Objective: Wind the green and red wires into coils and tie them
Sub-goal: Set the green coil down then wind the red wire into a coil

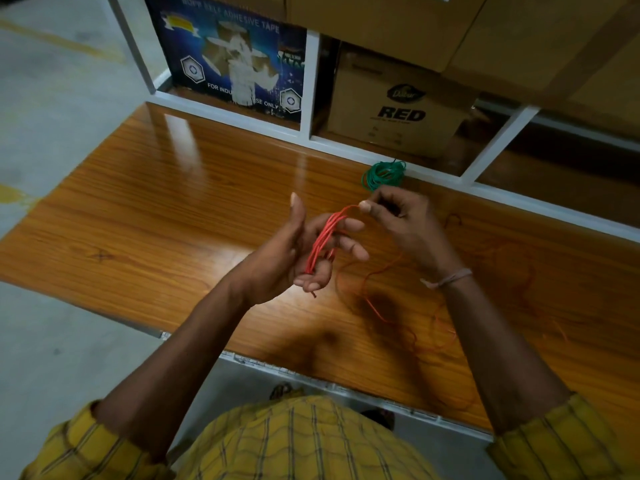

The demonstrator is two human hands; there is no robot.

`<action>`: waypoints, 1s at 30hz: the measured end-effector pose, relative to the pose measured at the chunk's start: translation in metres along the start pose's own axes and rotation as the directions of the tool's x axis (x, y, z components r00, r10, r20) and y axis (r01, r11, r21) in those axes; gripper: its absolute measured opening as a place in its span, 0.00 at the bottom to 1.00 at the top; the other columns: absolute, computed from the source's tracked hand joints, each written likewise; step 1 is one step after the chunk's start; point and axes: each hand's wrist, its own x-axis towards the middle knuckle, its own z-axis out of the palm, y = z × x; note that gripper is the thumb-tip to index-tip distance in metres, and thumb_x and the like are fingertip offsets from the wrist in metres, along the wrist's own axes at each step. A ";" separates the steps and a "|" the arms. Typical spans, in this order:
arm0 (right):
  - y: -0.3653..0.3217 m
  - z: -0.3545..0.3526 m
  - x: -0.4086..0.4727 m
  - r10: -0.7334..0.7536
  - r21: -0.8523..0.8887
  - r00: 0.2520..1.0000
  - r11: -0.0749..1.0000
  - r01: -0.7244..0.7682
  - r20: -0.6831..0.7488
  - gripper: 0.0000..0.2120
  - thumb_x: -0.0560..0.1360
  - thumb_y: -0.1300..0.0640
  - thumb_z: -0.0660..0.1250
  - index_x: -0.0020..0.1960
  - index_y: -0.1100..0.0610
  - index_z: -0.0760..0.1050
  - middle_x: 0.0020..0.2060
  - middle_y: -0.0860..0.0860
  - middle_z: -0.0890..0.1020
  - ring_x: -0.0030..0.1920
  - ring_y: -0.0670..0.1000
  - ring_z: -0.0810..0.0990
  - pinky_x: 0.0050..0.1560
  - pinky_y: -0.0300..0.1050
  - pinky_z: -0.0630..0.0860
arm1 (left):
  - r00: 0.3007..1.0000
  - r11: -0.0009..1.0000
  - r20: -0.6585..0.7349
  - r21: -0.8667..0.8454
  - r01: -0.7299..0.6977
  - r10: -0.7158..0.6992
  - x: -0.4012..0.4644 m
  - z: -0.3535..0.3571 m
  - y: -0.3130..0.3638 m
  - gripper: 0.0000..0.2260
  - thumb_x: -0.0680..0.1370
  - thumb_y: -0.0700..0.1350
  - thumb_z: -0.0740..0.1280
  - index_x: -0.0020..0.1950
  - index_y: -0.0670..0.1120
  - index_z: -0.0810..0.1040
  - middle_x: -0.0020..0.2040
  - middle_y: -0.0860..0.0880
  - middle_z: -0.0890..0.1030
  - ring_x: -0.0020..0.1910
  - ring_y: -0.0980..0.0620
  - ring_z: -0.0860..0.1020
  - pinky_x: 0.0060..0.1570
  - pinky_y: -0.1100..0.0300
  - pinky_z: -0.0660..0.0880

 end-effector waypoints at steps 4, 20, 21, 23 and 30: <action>-0.001 0.038 -0.021 0.114 0.013 0.989 0.993 -0.115 0.092 0.12 0.86 0.53 0.62 0.49 0.55 0.80 0.33 0.55 0.79 0.31 0.43 0.75 0.33 0.39 0.71 | 0.997 0.995 -0.060 -0.076 -0.057 0.052 0.001 -0.009 0.011 0.45 0.81 0.69 0.33 0.80 0.39 0.64 0.72 0.37 0.78 0.33 0.52 0.82 0.26 0.60 0.64; -0.049 0.002 -0.046 -0.077 -0.096 0.919 0.988 0.123 0.388 0.07 0.81 0.55 0.69 0.46 0.54 0.82 0.34 0.51 0.80 0.34 0.43 0.76 0.35 0.42 0.70 | 0.891 0.870 -0.451 0.459 0.178 0.056 0.020 -0.027 -0.009 0.40 0.78 0.70 0.37 0.84 0.54 0.60 0.67 0.50 0.80 0.61 0.50 0.84 0.73 0.46 0.73; -0.051 -0.011 -0.041 -0.084 0.009 0.936 0.996 0.086 0.343 0.07 0.81 0.57 0.70 0.47 0.57 0.82 0.35 0.54 0.80 0.34 0.44 0.75 0.34 0.40 0.70 | 0.899 0.837 -0.434 0.511 0.197 0.053 0.017 -0.029 -0.012 0.40 0.77 0.72 0.38 0.83 0.55 0.61 0.63 0.52 0.81 0.59 0.50 0.85 0.72 0.44 0.73; -0.053 -0.030 -0.030 -0.085 0.205 0.971 0.978 0.039 0.224 0.07 0.81 0.60 0.69 0.49 0.64 0.81 0.32 0.58 0.75 0.30 0.46 0.72 0.30 0.38 0.69 | 0.923 0.823 -0.383 0.537 0.186 0.041 0.012 -0.029 -0.014 0.44 0.74 0.79 0.40 0.81 0.55 0.63 0.60 0.48 0.85 0.52 0.45 0.87 0.65 0.43 0.77; -0.027 -0.022 0.014 0.003 0.229 0.996 0.973 0.017 -0.085 0.07 0.82 0.54 0.69 0.50 0.56 0.83 0.37 0.52 0.80 0.37 0.45 0.76 0.37 0.37 0.74 | 0.992 0.951 -0.118 0.301 0.072 -0.038 0.002 -0.007 -0.006 0.47 0.71 0.82 0.42 0.73 0.51 0.72 0.64 0.40 0.81 0.31 0.49 0.77 0.30 0.59 0.68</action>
